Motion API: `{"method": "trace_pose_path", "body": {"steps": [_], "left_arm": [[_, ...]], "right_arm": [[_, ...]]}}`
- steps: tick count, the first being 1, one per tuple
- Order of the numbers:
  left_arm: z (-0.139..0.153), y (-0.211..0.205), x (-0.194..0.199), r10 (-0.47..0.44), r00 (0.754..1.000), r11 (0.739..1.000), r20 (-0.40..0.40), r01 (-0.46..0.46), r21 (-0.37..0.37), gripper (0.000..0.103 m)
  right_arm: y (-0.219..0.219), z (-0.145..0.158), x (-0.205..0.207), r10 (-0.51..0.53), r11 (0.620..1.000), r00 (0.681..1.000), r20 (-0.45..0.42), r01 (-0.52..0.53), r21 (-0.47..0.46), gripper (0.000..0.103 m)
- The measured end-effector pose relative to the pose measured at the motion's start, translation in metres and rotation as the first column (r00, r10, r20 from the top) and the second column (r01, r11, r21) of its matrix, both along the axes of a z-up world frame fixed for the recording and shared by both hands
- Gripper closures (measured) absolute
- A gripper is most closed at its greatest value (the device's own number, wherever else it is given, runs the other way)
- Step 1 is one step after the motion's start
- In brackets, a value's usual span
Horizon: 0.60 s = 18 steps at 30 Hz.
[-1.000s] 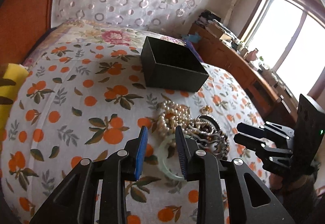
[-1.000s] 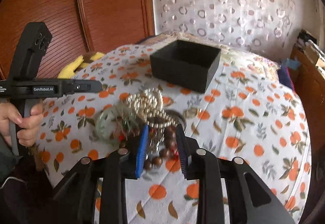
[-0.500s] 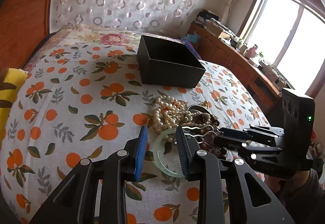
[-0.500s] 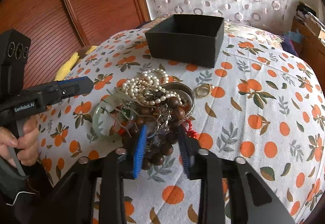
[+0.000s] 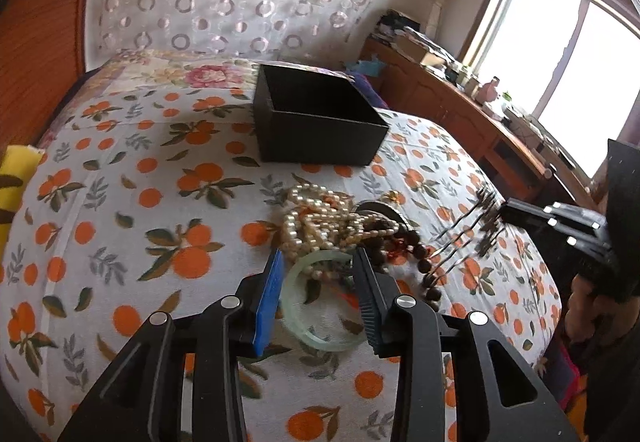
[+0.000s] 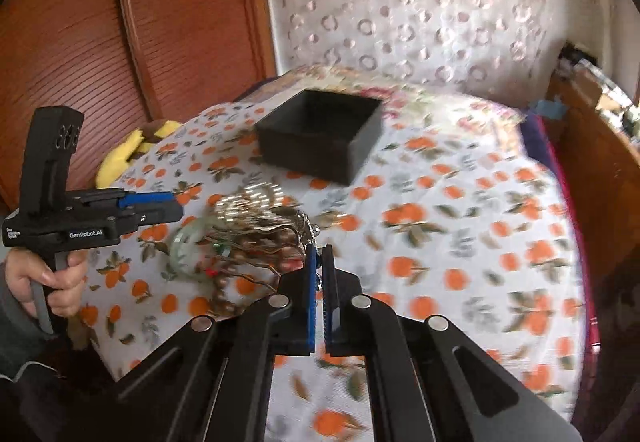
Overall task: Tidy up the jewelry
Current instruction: 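Open the left tool and lower it to the pearl necklace while the right tool holds the hairpins, then grasp and lift the pearl necklace with the left tool while the right tool holds the hairpins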
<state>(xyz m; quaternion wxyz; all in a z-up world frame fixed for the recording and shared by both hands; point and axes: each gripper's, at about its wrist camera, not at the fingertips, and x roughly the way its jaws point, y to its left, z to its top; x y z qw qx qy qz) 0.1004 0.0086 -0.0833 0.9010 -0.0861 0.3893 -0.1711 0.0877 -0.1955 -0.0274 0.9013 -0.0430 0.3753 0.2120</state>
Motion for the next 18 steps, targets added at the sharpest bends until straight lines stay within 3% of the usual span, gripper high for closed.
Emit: {"method": "trace_pose_path", "body": {"steps": [6, 11, 15, 17, 18], "left_arm": [[0.0, -0.037, 0.017, -0.103, 0.995, 0.992, 0.01, 0.102, 0.077, 0.07], [-0.005, -0.068, 0.031, -0.195, 0.981, 0.966, -0.01, 0.194, 0.172, 0.07], [-0.012, -0.081, 0.037, -0.211, 0.977, 0.945, -0.018, 0.209, 0.252, 0.07], [-0.01, -0.079, 0.037, -0.206, 0.978, 0.945, -0.018, 0.204, 0.256, 0.082], [-0.009, -0.078, 0.037, -0.211, 0.977, 0.947, -0.019, 0.209, 0.245, 0.095]], "right_arm": [[-0.032, -0.002, 0.005, -0.062, 0.998, 0.998, 0.005, 0.062, -0.001, 0.1], [-0.039, -0.006, 0.004, -0.073, 0.997, 0.997, 0.007, 0.073, 0.011, 0.1], [-0.04, -0.007, 0.003, -0.074, 0.997, 0.997, 0.009, 0.073, 0.017, 0.1], [-0.04, -0.007, 0.002, -0.074, 0.997, 0.997, 0.011, 0.073, 0.021, 0.1], [-0.04, -0.007, 0.002, -0.074, 0.997, 0.997, 0.012, 0.074, 0.025, 0.1]]}}
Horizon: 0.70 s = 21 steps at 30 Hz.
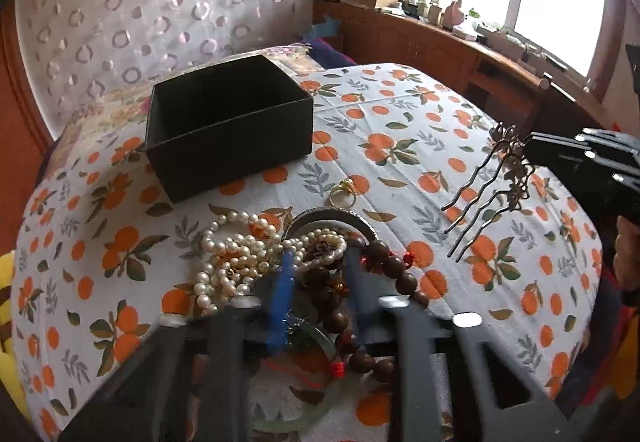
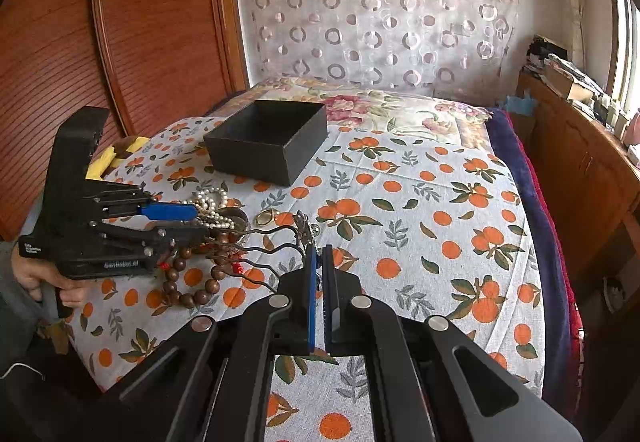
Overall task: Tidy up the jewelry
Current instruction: 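Grasp and lift the pearl necklace with the left tool while the right tool holds the hairpins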
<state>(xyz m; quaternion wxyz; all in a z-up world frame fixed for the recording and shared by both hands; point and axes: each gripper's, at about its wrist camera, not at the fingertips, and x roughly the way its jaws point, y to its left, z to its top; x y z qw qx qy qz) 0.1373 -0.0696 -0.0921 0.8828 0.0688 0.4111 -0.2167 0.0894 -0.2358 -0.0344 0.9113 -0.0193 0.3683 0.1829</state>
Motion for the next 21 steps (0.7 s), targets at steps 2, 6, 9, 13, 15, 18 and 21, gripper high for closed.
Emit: {"method": "trace_pose_path", "body": {"steps": [2, 6, 9, 13, 15, 18, 21], "left_arm": [[0.004, 0.004, -0.003, -0.008, 1.0, 1.0, 0.005, 0.008, -0.021, 0.103], [0.016, 0.01, -0.009, 0.003, 0.999, 0.998, 0.034, -0.001, -0.057, 0.103], [0.032, 0.013, -0.013, 0.013, 0.998, 0.996, 0.064, -0.007, -0.087, 0.103], [0.054, 0.012, -0.021, -0.007, 0.993, 0.995, 0.117, 0.019, -0.101, 0.103], [0.054, 0.01, -0.02, -0.02, 0.994, 0.996, 0.109, 0.028, -0.08, 0.103], [0.037, 0.007, -0.011, -0.023, 0.998, 1.0, 0.067, 0.024, -0.02, 0.073], [0.017, 0.006, -0.002, -0.033, 0.999, 0.999, 0.011, 0.032, 0.004, 0.069]], "right_arm": [[0.001, -0.001, 0.0, 0.003, 1.0, 1.0, 0.0, -0.003, -0.001, 0.1], [0.004, -0.002, 0.0, 0.004, 1.0, 1.0, -0.004, -0.004, 0.0, 0.099], [0.005, -0.001, -0.001, 0.003, 1.0, 1.0, 0.001, -0.003, 0.003, 0.099], [0.007, 0.002, -0.001, 0.007, 1.0, 1.0, 0.01, -0.007, 0.009, 0.099], [0.007, 0.004, -0.001, 0.009, 1.0, 1.0, 0.013, -0.009, 0.009, 0.099], [0.004, 0.004, -0.001, 0.004, 1.0, 1.0, 0.018, -0.004, 0.013, 0.1], [0.0, 0.002, -0.002, -0.002, 1.0, 1.0, 0.017, 0.001, 0.014, 0.099]]}}
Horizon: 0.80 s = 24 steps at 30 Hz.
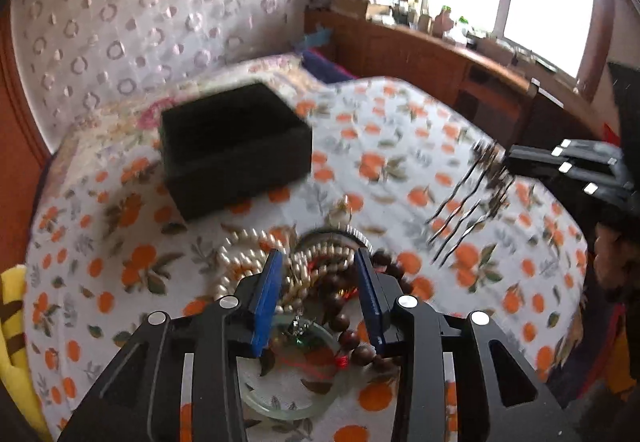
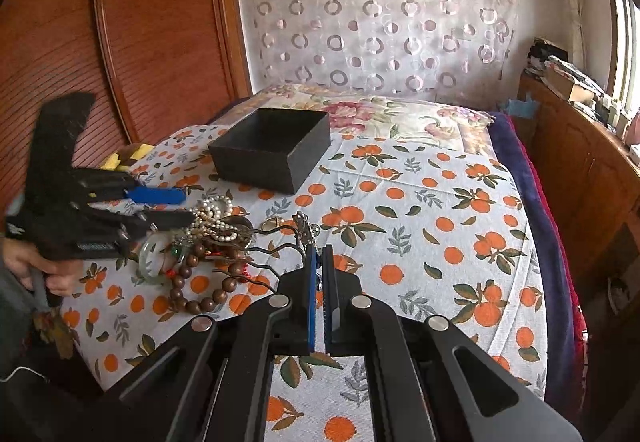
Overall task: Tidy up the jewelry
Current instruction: 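Grasp and lift the pearl necklace with the left tool while the right tool holds the hairpins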
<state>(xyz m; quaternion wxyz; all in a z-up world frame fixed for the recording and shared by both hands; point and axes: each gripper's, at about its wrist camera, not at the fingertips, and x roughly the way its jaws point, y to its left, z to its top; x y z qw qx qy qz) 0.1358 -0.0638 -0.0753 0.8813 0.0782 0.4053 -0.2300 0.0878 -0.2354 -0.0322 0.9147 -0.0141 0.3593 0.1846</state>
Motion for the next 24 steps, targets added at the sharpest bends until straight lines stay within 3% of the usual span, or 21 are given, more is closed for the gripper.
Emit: {"method": "trace_pose_path", "body": {"steps": [6, 8, 9, 13, 17, 24], "left_arm": [[-0.024, -0.008, 0.012, -0.017, 0.999, 0.998, -0.033, 0.019, 0.052, 0.071], [-0.021, -0.007, 0.01, -0.026, 0.999, 0.999, -0.02, 0.027, 0.041, 0.085], [-0.019, -0.006, 0.009, -0.036, 0.999, 0.999, -0.024, 0.037, 0.026, 0.099], [-0.013, -0.007, 0.004, -0.046, 0.999, 0.998, -0.018, 0.047, 0.03, 0.099], [0.002, 0.001, -0.001, -0.027, 1.0, 0.999, 0.015, 0.027, -0.018, 0.099], [0.055, 0.014, -0.007, 0.009, 0.994, 0.993, 0.112, 0.004, -0.121, 0.099]], "right_arm": [[-0.006, -0.002, -0.002, -0.01, 1.0, 1.0, -0.005, 0.01, 0.009, 0.099], [-0.007, -0.002, -0.003, -0.01, 1.0, 1.0, -0.003, 0.01, 0.011, 0.099], [-0.008, -0.002, -0.003, -0.009, 1.0, 1.0, -0.003, 0.009, 0.012, 0.099], [-0.008, -0.002, -0.003, -0.009, 1.0, 1.0, -0.005, 0.009, 0.011, 0.099], [-0.005, -0.003, -0.006, -0.003, 1.0, 1.0, -0.008, 0.003, 0.014, 0.099], [0.001, 0.008, -0.001, -0.002, 1.0, 1.0, 0.015, 0.002, 0.017, 0.099]]}}
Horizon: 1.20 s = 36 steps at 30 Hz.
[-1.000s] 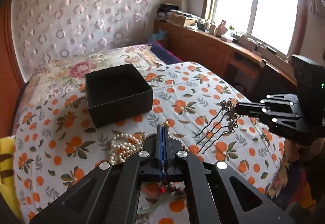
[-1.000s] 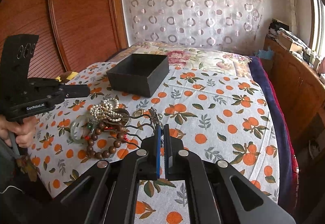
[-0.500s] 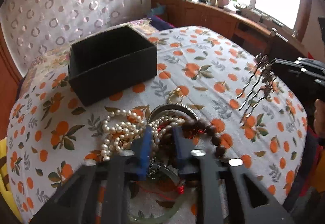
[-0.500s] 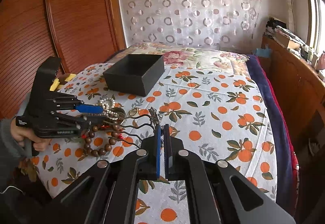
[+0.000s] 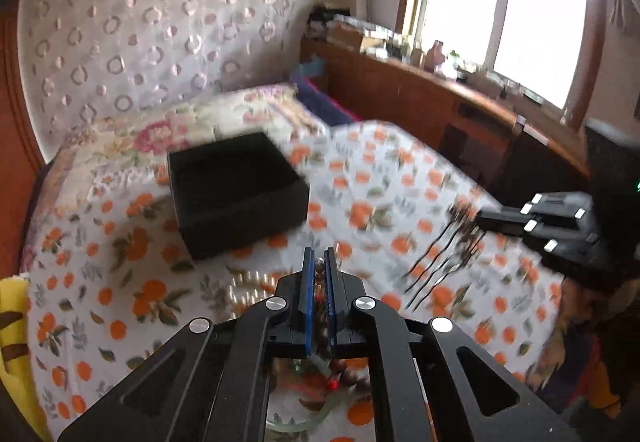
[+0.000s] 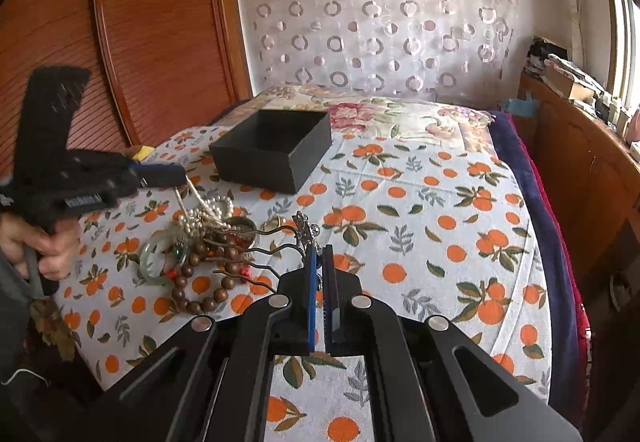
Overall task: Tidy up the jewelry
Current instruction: 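Grasp and lift the pearl necklace with the left tool while the right tool holds the hairpins, then lower the pearls and hairpins into the black box and open both tools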
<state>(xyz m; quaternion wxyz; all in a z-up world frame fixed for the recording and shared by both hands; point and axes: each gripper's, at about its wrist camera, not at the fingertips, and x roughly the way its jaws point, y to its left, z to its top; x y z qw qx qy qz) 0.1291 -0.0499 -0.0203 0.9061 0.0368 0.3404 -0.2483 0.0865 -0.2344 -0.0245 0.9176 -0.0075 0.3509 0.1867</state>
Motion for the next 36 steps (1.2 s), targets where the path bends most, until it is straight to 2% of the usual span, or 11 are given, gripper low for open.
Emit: {"method": "trace_pose_path", "body": {"steps": [10, 16, 19, 25, 30, 36], "left_arm": [[0.087, 0.011, 0.006, 0.069, 0.986, 0.996, 0.152, -0.06, -0.062, 0.099], [0.134, 0.024, 0.019, 0.106, 0.972, 0.992, 0.211, -0.089, -0.09, 0.099], [0.153, 0.026, 0.027, 0.112, 0.964, 0.992, 0.241, -0.095, -0.08, 0.099], [0.166, 0.033, 0.049, 0.146, 0.955, 0.989, 0.258, -0.134, -0.064, 0.099], [0.161, 0.042, 0.073, 0.17, 0.954, 0.985, 0.246, -0.159, -0.063, 0.099], [0.145, 0.047, 0.102, 0.178, 0.961, 0.984, 0.211, -0.169, -0.061, 0.099]], "right_arm": [[0.005, 0.033, 0.016, -0.003, 1.0, 0.998, 0.065, 0.003, 0.004, 0.099], [0.011, 0.049, 0.042, 0.003, 1.0, 0.996, 0.088, -0.003, 0.003, 0.099], [0.019, 0.051, 0.065, 0.011, 1.0, 0.996, 0.085, -0.011, 0.001, 0.099], [0.038, 0.037, 0.119, 0.019, 1.0, 0.999, 0.04, -0.02, 0.019, 0.099], [0.07, 0.017, 0.163, 0.056, 0.998, 0.998, 0.002, -0.056, -0.009, 0.099], [0.097, -0.013, 0.187, 0.111, 0.992, 0.992, -0.055, -0.114, -0.057, 0.099]]}}
